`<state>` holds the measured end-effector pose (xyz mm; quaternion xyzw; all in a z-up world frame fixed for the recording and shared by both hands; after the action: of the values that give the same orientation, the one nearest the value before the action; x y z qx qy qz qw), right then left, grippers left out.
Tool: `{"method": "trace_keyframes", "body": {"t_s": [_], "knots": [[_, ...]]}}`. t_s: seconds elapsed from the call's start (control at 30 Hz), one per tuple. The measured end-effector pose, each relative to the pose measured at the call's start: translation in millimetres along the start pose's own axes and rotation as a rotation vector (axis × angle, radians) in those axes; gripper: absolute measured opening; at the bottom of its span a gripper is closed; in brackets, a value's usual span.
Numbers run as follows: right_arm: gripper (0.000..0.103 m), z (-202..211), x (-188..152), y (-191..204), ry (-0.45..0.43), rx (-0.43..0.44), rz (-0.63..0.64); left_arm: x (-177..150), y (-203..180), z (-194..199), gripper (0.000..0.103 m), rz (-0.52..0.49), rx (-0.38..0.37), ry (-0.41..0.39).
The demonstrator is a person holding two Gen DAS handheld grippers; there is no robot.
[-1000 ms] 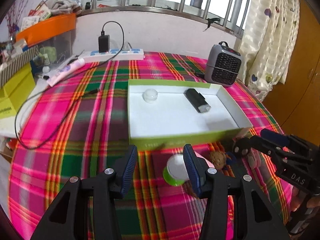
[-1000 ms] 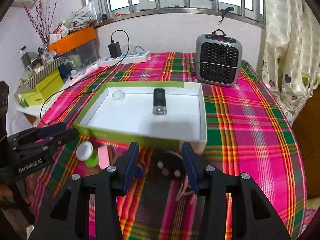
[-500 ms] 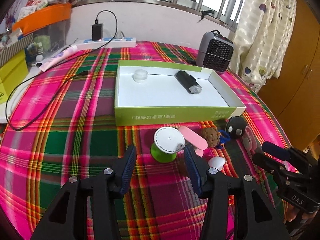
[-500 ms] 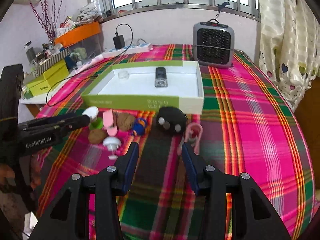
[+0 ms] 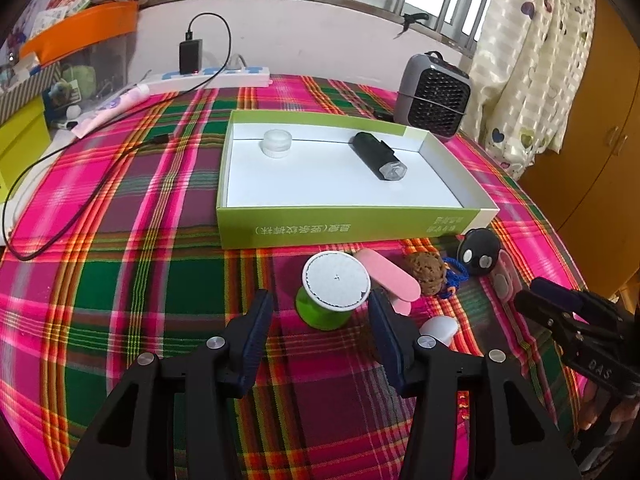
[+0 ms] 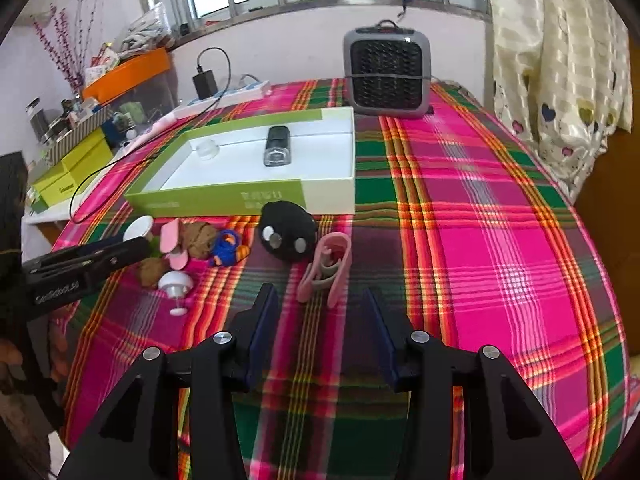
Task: Organize objects
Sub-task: 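Grasp the white-topped green spool with the left tool while the right tool grasps the pink clip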
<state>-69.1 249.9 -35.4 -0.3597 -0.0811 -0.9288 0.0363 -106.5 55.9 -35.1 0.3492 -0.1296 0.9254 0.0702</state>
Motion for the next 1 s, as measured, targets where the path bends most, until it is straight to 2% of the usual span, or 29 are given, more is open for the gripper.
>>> {"method": "trace_keyframes", "body": {"t_s": [0.4,0.87,0.93,1.0], "knots": [[0.046,-23,6,-7,0.058,-0.052,0.03,4,8,-9,0.048,0.01,0.023,0.013],[0.046,-25,9,-9,0.05,-0.075,0.052,11,6,-17,0.048,0.012,0.03,0.011],[0.041,-24,9,-10,0.048,-0.077,0.046,12,7,-16,0.048,0.017,0.025,0.009],[0.035,-24,10,-10,0.046,-0.077,0.044,12,9,-16,0.04,0.026,0.03,0.005]]}}
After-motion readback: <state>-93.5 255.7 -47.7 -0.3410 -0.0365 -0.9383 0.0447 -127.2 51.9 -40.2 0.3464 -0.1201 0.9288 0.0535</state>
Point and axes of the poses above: each gripper's, at about its wrist camera, not at the fingertips, and z roughly against the way its jaws point, y to its left, x to its top, the point moved 7 cm from there along -z, roughly the way its jaws point, and after that the axes turned 1 degree about -y, right-handed, at the moved point
